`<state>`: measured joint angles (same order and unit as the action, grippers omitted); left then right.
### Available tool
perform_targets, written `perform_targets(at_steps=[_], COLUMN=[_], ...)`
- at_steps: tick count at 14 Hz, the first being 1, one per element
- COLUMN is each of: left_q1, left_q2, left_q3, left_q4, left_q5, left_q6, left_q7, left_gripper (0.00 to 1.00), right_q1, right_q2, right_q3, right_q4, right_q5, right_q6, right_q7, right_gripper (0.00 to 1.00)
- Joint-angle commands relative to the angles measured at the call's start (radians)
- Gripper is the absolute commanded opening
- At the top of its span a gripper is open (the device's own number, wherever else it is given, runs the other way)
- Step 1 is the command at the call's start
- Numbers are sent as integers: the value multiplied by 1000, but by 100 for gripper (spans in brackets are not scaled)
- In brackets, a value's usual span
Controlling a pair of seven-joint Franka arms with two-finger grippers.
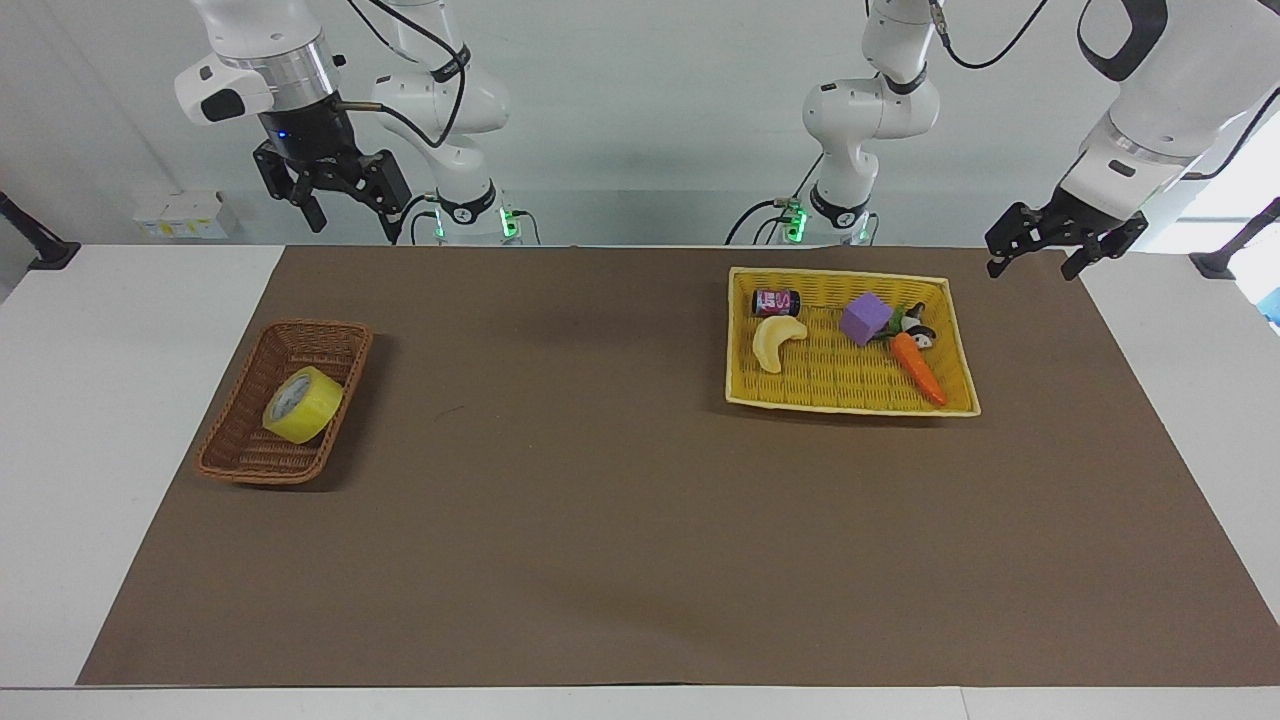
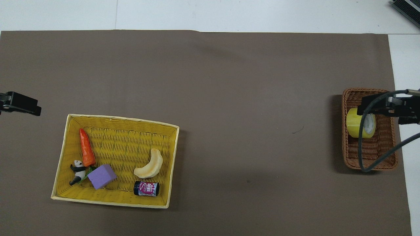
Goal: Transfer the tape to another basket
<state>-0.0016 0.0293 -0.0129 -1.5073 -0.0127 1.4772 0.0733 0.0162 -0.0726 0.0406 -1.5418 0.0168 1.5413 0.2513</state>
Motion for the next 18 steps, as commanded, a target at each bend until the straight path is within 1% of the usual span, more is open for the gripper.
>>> perform_targets(at_steps=[1,2,4,5,6,7,10,13,15,18], left_q1=[5,5,5,5,5,5,5,5,5,5], left_q2=[3,3,3,3,3,3,3,3,3,3], left_q3=[-6,-6,-6,-6,-6,-6,-6,-6,-6,-6], left_q4=[12,12,12,12,12,12,12,12,12,12], left_q5=[17,17,17,16,17,16,16,16,17,17], left_q6=[-18,-20,-20,-20,-18,-20,-20,-20,-20,-20], left_q7=[3,3,3,3,3,3,3,3,3,3], left_gripper=[100,100,100,100,100,100,100,100,100,100], right_q1=[-18,-18,-10,-16,-24,-24,-30,-30,-28,-33], right_q2=[-19,-19,-26,-20,-7,10,-1,-9,-22,-23], right_q3=[1,-1,1,2,2,-1,-1,2,2,1], right_q4=[-23,-24,-23,-11,36,48,32,9,-9,-8], right_q5=[5,6,-34,-38,-40,-46,-26,-15,-15,-15], right_q6=[13,10,-6,-60,-155,-182,-147,-104,-101,-101], right_q7=[-37,-38,-69,-101,-150,-188,-184,-133,-132,-135], right_gripper=[100,100,100,100,100,100,100,100,100,100])
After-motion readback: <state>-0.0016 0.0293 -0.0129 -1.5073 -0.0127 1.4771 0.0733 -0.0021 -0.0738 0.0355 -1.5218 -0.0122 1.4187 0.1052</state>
